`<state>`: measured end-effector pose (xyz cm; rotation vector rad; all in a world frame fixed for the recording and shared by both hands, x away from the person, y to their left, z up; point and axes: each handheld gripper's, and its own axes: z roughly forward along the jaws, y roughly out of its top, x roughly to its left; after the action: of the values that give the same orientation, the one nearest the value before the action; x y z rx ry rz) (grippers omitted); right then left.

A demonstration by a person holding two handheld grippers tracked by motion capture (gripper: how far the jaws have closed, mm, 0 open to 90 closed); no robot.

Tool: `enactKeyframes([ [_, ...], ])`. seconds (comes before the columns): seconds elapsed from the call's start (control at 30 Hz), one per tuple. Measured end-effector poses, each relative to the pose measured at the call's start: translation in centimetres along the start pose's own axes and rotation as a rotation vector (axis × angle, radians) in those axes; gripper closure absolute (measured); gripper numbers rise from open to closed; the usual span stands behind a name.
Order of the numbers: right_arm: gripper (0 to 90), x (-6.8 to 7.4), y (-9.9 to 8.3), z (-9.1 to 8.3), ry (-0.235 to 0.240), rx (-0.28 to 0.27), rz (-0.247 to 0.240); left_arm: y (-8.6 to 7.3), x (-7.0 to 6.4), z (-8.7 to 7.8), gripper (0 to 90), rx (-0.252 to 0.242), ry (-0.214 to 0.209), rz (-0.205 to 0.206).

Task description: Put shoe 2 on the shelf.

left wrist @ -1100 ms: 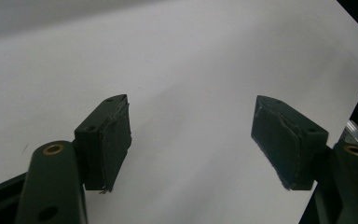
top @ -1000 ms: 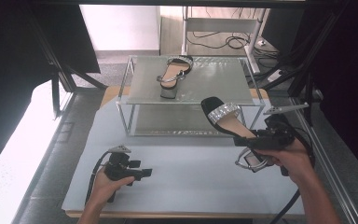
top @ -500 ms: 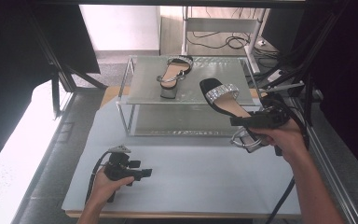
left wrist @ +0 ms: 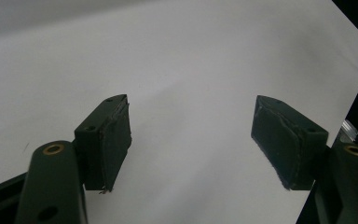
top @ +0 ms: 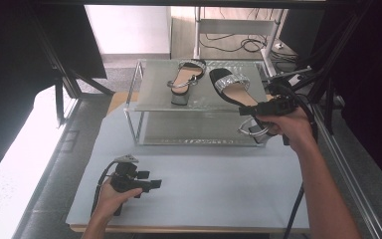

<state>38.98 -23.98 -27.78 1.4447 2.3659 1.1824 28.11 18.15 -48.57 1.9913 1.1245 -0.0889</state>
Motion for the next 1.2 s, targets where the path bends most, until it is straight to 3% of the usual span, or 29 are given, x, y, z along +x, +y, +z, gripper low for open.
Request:
enactKeyframes([
  [0.53,41.7,-1.8,4.0,2.6,-0.052,0.017,0.07,0.0,0.1,-0.1,28.8,-0.011,-0.016,-0.004],
  [0.73,41.7,-2.4,4.7,3.6,-0.05,0.013,0.106,0.0,-0.1,-0.2,28.8,-0.012,-0.024,-0.001],
  [1.1,41.7,-2.8,6.5,5.9,-0.067,0.025,0.109,0.0,-0.2,-0.1,28.8,-0.013,-0.039,0.003],
  [1.2,41.7,-3.1,6.8,6.5,-0.054,0.033,0.116,0.0,-0.1,0.0,28.8,-0.007,-0.043,0.004],
])
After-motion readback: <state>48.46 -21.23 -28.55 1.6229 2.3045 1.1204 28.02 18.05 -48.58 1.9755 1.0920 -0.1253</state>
